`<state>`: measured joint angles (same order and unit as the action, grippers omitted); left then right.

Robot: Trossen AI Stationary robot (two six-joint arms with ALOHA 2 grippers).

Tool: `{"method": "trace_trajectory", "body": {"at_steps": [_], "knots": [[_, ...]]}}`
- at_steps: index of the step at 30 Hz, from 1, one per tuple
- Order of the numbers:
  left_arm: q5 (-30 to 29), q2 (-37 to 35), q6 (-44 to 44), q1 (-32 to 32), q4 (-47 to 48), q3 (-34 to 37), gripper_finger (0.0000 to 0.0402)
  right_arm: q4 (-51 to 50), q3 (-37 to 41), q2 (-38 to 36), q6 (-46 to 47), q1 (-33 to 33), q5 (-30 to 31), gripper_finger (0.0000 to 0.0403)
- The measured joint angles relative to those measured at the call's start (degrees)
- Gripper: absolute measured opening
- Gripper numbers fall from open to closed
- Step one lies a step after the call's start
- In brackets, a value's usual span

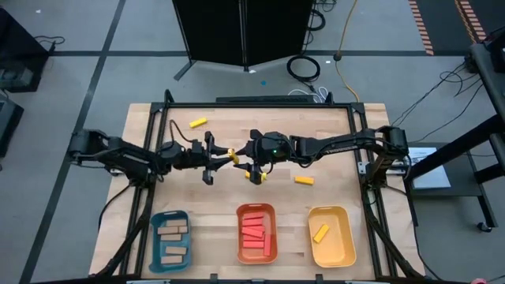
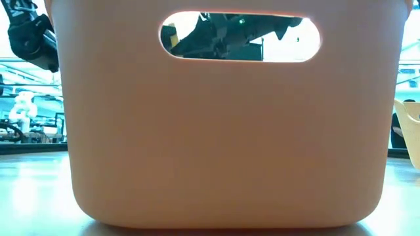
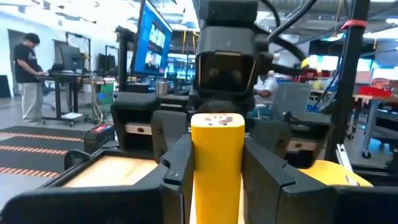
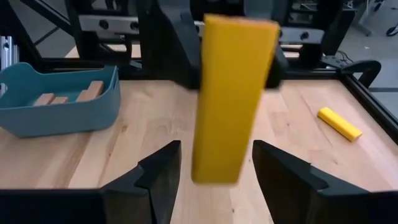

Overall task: Sort blocks
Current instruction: Put the bottom left yellow block into the yellow bin

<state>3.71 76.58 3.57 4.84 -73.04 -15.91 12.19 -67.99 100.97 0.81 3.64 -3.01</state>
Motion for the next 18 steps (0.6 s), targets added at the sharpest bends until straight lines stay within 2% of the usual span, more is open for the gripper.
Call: {"method": "trace_trajectory", "body": {"at_steps": [8,11,16,18], "knots": [[0.0,2.8,0.0,0.0,-0.1,-3.6,0.0097,0.3,0.0,0.0,0.5,0.0,0.1,0.0188],[0.0,2.8,0.1,0.0,-0.1,-3.7,0.0097,-0.6,0.0,0.0,0.1,0.0,1.9,0.016],[0.0,2.8,-0.4,0.0,1.0,-3.7,0.0098,-2.1,0.0,0.0,-0.6,0.0,2.7,0.0081],[0.1,2.8,-1.2,0.0,2.0,-3.7,0.01,-2.5,0.0,0.0,-0.9,0.0,2.7,0.0079]]}}
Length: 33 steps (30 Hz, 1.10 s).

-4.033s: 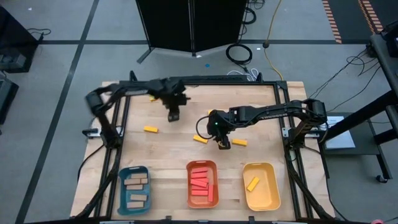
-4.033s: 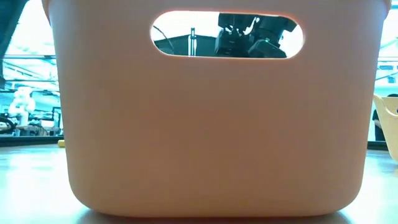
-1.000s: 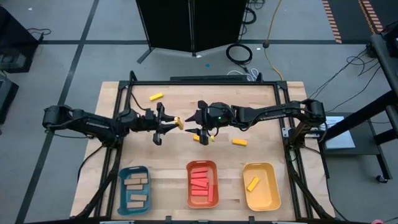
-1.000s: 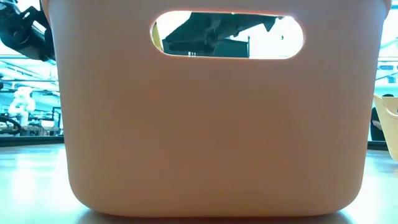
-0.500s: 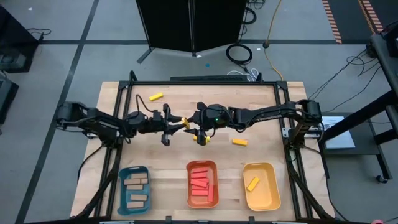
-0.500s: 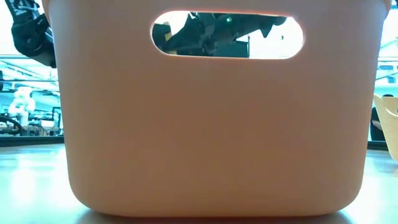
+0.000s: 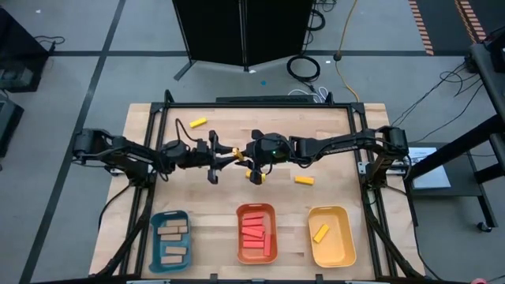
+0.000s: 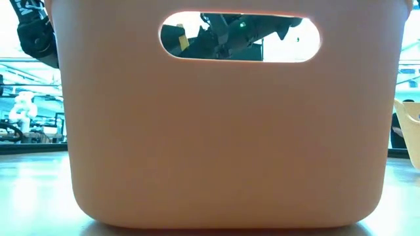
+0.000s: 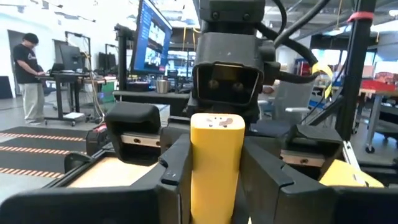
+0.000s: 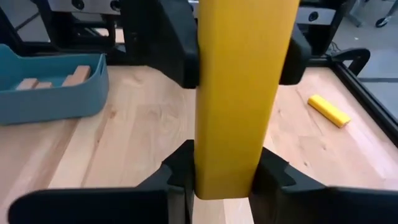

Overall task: Sort blocks
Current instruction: Put the bottom left yellow block into the yellow bin

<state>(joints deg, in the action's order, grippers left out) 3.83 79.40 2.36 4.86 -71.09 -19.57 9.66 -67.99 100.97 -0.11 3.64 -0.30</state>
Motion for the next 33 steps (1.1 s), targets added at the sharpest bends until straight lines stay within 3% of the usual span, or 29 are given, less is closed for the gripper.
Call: {"method": "trace_trajectory", "body": {"at_steps": [5,11,17,20,23,26,33], "knots": [[0.6,0.0,-0.1,-0.1,1.5,0.0,0.0134,-2.3,0.0,-0.4,-0.2,0.0,0.0,0.0079],[0.9,-3.3,-3.0,-0.1,3.6,0.0,0.019,-13.7,0.0,-6.2,0.8,1.0,0.6,0.0079],[-0.9,-11.8,-4.2,0.9,13.3,0.0,0.0209,-37.1,0.0,-16.1,0.8,1.2,-0.1,0.0114],[-1.5,-14.5,-4.5,0.9,18.8,0.0,0.021,-52.8,0.0,-20.2,1.8,0.5,-6.2,0.0119],[-6.8,-15.2,-4.9,1.1,20.0,0.0,0.021,-66.4,0.0,-23.1,8.2,-1.7,-14.5,0.0111],[-11.5,-15.0,-6.0,1.3,21.1,0.0,0.021,-73.8,2.2,-26.2,17.7,-6.4,-16.6,0.0093],[-12.6,-14.6,-6.2,1.4,23.5,0.0,0.021,-73.3,12.2,-33.9,40.9,-21.2,-17.2,0.001]]}}
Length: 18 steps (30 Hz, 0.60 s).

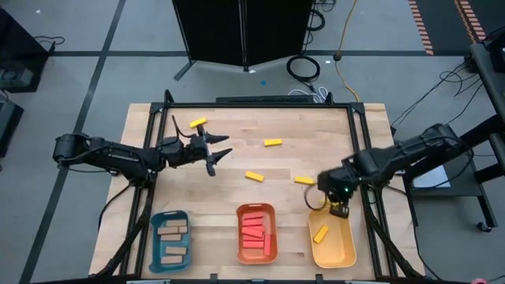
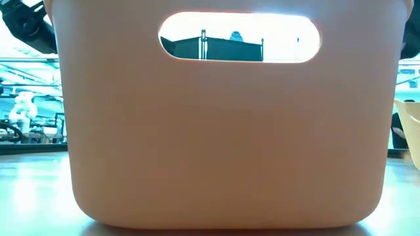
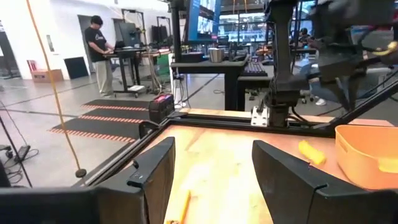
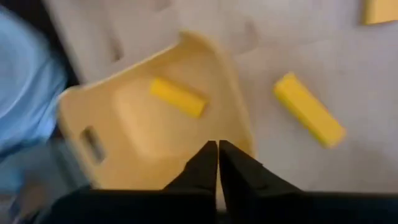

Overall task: Sort blocks
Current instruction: Put the bottom left yellow block into the yellow bin

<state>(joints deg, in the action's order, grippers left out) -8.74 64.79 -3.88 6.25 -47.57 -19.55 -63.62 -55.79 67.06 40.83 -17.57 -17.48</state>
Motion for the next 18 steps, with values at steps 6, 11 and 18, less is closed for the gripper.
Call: {"method": "trace_trajectory", "body": {"at_steps": [6,11,18], "knots": [[0.3,0.0,0.1,0.5,-1.0,0.0,0.021,2.8,6.4,-1.5,8.0,-4.6,8.5,0.0031],[1.2,0.0,0.3,0.5,-0.9,0.0,0.021,2.4,9.3,-1.4,3.8,-4.5,10.6,0.0062],[1.4,0.0,0.5,0.5,-0.9,0.0,0.021,-2.5,10.3,-1.4,1.1,-3.4,19.2,0.0096]]}}
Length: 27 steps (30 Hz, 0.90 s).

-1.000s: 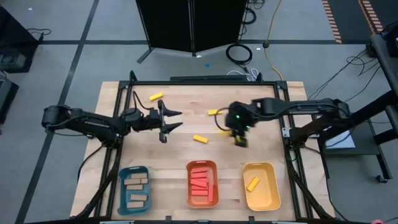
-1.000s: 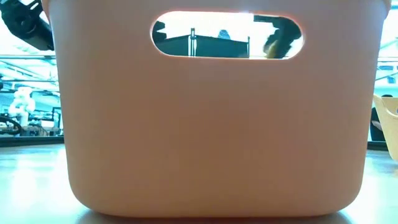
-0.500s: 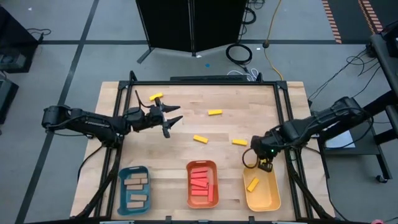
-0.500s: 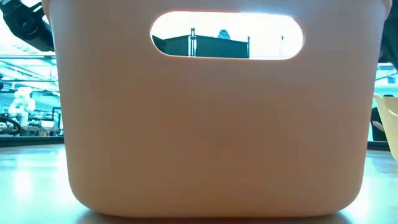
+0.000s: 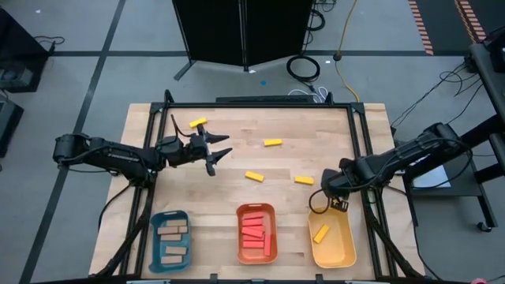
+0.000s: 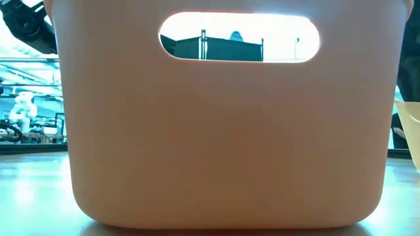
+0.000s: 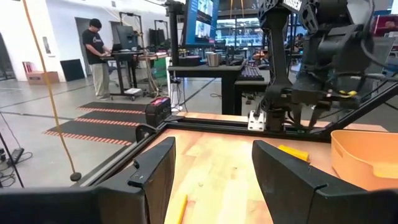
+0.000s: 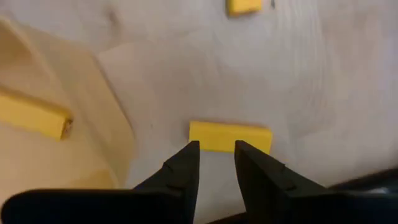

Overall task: Sort blocks
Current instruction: Put the bottom left yellow block into the yellow bin

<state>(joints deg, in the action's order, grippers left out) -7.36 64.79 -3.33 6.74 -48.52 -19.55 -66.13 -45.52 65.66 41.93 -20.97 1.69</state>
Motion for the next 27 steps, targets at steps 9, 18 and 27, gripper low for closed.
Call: {"method": "trace_trajectory", "body": {"at_steps": [9,18,27], "knots": [[0.1,0.0,0.0,0.0,-0.1,0.0,0.021,0.3,5.7,-0.2,31.4,5.1,-2.3,0.0123],[0.1,0.0,0.0,0.0,1.6,0.0,0.021,1.7,5.7,-0.1,39.8,7.9,-3.1,0.0157],[0.1,0.0,-3.3,0.0,6.6,0.0,0.021,1.3,5.7,-0.1,60.1,7.9,-3.9,0.0213]]}}
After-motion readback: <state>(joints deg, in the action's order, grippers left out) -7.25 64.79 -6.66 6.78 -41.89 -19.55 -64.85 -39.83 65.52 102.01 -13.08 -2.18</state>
